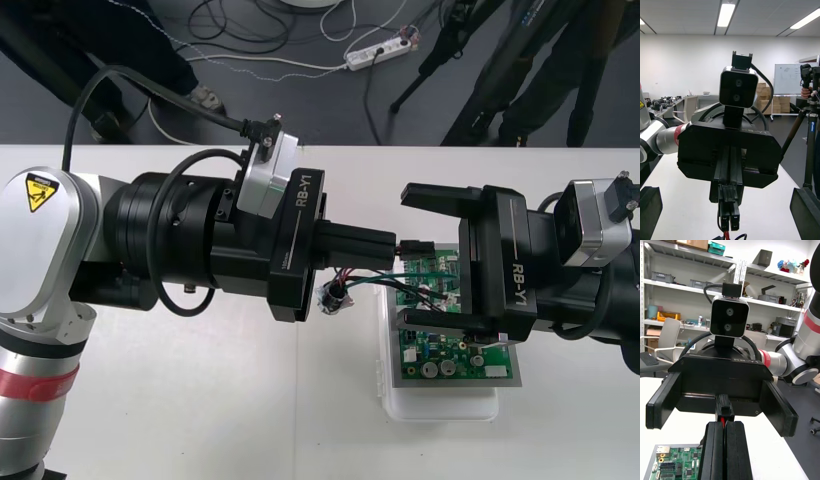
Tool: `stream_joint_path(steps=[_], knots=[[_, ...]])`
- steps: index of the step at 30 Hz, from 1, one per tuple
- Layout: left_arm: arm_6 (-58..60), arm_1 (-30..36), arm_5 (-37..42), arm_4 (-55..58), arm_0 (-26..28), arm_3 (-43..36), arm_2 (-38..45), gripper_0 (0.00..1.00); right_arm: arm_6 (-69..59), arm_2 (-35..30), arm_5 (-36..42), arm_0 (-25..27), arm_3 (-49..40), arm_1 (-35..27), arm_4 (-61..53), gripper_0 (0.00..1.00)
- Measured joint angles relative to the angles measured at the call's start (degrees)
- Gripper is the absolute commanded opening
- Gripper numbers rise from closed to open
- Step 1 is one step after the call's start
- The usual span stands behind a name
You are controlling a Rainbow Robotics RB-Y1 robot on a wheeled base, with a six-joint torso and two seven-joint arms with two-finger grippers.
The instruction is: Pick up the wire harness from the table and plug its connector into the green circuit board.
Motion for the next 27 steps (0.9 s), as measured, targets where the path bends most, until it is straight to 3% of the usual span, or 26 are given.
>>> stream_joint_path(steps=[10, 21, 27], knots=[[-1.35, 0.61, -1.19, 0.54, 2.0, 0.01, 2.29, 0.0, 0.0, 0.0, -0.05, 0.03, 0.01, -1.26, 0.0, 1.0], [-3.08, 0.61, -6.43, 0.25, 5.2, 0.46, 7.59, 0.0, -0.01, -0.66, -6.15, 0.17, 3.27, -6.88, 0.0, 1.0], [-4.61, 0.61, -10.03, 0.31, 5.68, 5.23, 9.26, 0.0, -0.02, -2.27, -9.35, 0.2, 4.91, -12.47, 0.0, 1.0]])
